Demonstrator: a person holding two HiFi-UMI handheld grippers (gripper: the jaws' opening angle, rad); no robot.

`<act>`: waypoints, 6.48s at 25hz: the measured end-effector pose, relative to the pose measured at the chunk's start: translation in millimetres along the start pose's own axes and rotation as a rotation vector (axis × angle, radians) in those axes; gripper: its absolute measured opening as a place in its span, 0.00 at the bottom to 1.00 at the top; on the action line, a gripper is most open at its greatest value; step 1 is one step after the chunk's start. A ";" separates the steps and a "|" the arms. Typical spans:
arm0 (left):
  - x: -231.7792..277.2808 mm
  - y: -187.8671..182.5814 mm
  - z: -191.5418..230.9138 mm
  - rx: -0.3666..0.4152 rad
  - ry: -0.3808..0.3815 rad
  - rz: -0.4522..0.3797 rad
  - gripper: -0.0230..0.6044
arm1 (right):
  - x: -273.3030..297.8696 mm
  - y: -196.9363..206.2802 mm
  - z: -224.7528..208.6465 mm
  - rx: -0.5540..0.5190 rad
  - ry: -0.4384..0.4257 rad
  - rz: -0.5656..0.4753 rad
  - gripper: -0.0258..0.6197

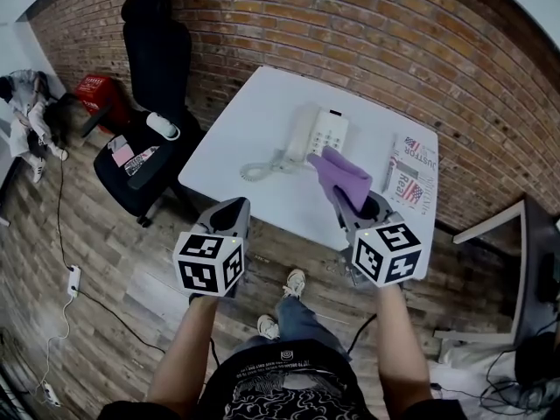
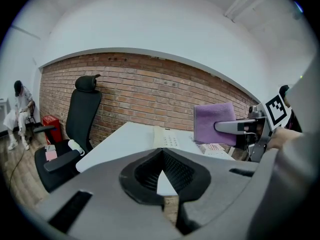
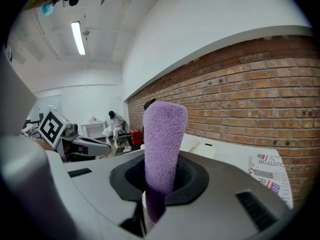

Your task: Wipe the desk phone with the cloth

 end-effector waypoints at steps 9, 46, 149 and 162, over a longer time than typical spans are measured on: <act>47.7 -12.3 22.3 0.017 0.007 0.019 0.04 | 40.8 -4.8 -42.8 0.001 0.037 0.008 0.11; 270.4 -94.1 44.0 0.081 0.016 0.118 0.04 | 233.0 -9.2 -239.3 -0.195 0.109 0.235 0.11; 249.6 -78.2 85.3 0.116 0.239 0.147 0.04 | 265.9 -53.4 -188.5 -0.388 0.184 0.359 0.11; 254.8 -76.7 103.2 0.089 0.189 0.152 0.04 | 308.2 -28.7 -182.4 -0.441 0.086 0.444 0.11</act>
Point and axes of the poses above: the fingertips, and each gripper's own axes: x forward along the fingers, z to its left, y out of its underside, the point moved 4 cm from there along -x, backward along the fingers, and after that the axes turned 1 degree about -y, right-handed, at the moved point
